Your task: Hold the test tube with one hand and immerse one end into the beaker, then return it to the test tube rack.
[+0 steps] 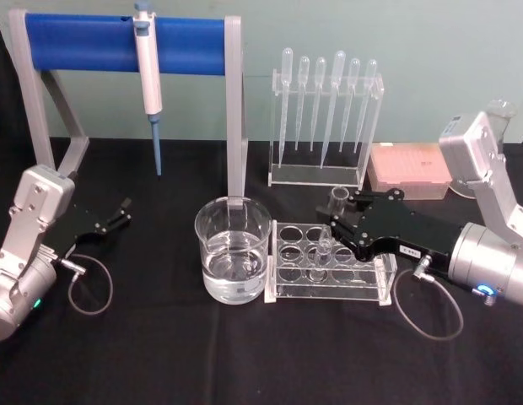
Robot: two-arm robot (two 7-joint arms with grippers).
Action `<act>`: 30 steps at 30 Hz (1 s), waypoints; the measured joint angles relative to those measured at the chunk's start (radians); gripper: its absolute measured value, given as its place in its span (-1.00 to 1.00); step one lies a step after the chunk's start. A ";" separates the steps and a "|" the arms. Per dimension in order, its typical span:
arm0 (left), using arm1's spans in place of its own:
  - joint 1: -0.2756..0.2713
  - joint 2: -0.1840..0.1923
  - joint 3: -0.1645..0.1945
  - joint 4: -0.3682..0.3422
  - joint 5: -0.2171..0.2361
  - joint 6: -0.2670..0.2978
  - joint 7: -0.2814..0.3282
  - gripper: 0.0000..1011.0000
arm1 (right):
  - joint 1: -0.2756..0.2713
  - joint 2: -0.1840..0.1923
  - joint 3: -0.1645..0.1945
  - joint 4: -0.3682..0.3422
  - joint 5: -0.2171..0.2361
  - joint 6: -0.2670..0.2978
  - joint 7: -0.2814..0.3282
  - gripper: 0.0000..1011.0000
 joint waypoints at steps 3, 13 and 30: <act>0.000 0.000 0.000 0.000 0.000 0.000 0.000 0.98 | -0.001 -0.004 -0.002 0.004 -0.006 0.000 0.001 -0.53; 0.000 0.000 0.000 0.000 0.000 0.000 0.000 0.98 | -0.009 -0.015 -0.004 0.006 -0.024 0.005 -0.004 -0.53; 0.000 0.000 0.000 0.000 0.000 0.000 0.000 0.98 | -0.010 -0.019 -0.004 0.007 -0.030 0.008 -0.008 -0.52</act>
